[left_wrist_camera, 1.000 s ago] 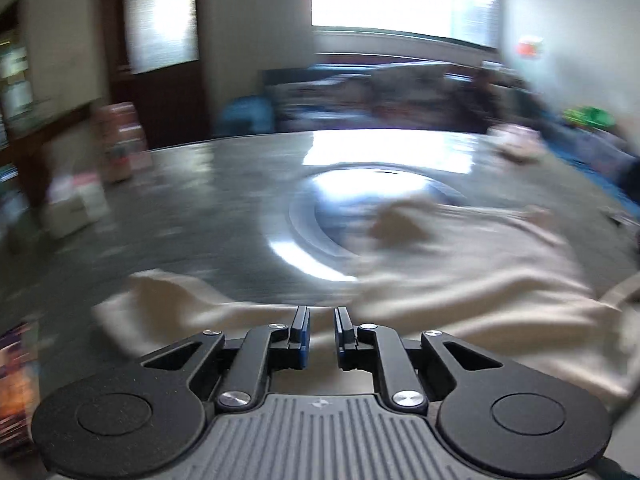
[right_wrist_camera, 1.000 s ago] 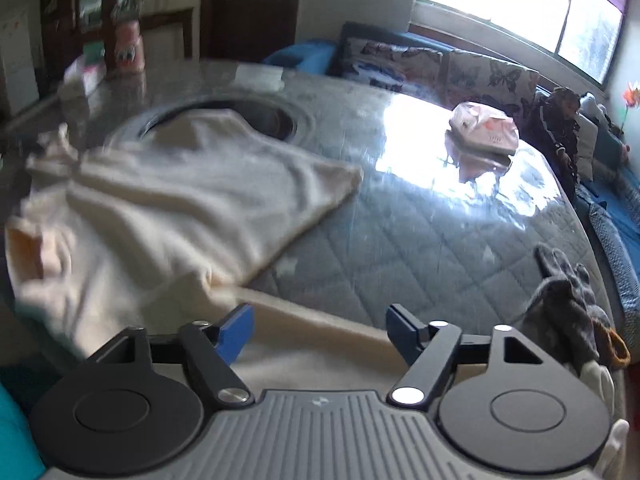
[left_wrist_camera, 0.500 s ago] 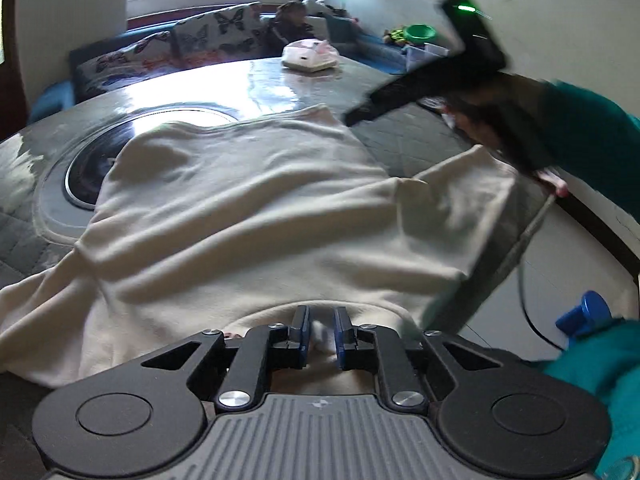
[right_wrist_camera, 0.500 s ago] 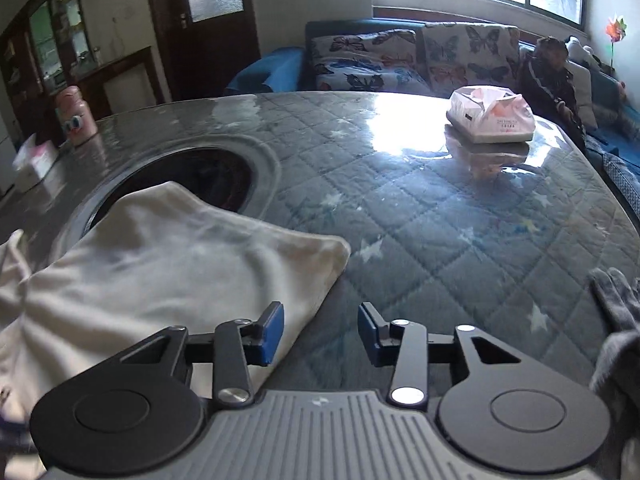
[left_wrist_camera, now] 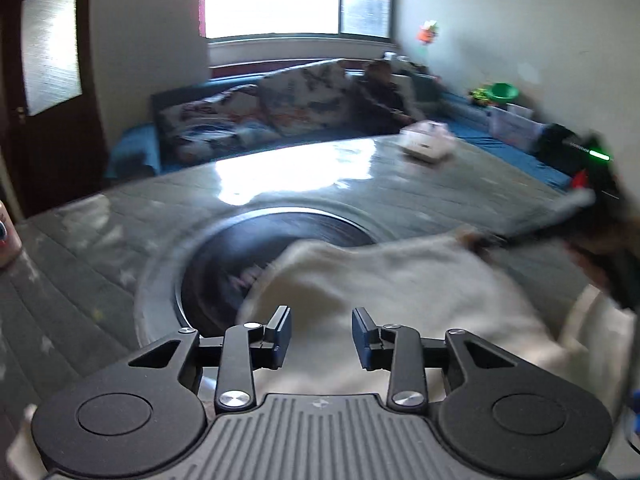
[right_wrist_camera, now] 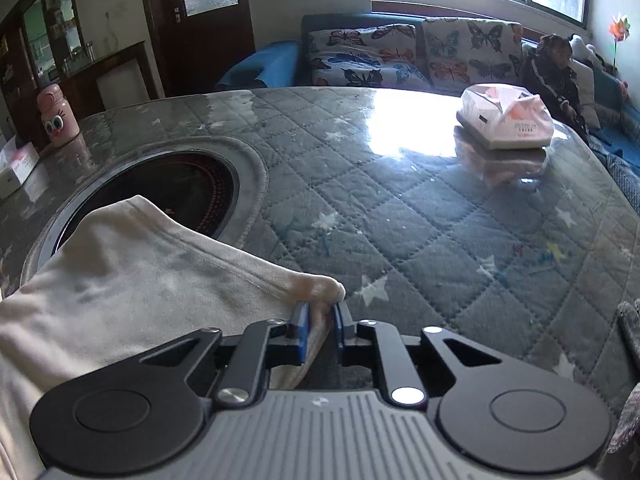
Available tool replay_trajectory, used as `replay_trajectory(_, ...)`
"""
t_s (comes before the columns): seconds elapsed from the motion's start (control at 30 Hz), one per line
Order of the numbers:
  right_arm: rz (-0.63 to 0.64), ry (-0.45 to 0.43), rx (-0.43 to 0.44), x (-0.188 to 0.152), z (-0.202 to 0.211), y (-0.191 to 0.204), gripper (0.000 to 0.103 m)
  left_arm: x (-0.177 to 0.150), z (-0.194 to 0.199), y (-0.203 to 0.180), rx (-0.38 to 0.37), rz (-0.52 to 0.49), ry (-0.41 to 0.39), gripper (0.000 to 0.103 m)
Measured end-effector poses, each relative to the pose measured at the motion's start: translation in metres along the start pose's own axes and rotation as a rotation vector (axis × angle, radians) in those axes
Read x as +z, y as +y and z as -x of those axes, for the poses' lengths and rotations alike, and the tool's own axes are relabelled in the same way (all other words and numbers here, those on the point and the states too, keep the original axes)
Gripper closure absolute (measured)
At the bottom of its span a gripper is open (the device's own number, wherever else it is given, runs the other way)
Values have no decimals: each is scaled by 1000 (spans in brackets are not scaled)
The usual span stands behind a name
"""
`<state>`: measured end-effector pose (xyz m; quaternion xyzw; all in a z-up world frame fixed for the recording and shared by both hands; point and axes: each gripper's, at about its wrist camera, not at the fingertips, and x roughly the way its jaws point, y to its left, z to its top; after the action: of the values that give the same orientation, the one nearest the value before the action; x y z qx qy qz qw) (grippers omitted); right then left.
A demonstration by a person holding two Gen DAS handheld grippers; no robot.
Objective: Fold clothes
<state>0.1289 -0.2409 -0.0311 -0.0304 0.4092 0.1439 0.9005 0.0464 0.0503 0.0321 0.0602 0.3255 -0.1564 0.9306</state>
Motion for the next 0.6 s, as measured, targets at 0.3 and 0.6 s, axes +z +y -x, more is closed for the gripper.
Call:
replay_trajectory(0.3,15,-3,1,1,0,1,93,13,-85,8,67,-26,58,61)
replay_trajectory(0.6,24,-8,8,-2,0,0,93,6,-61,-19,-27,-83,6,97)
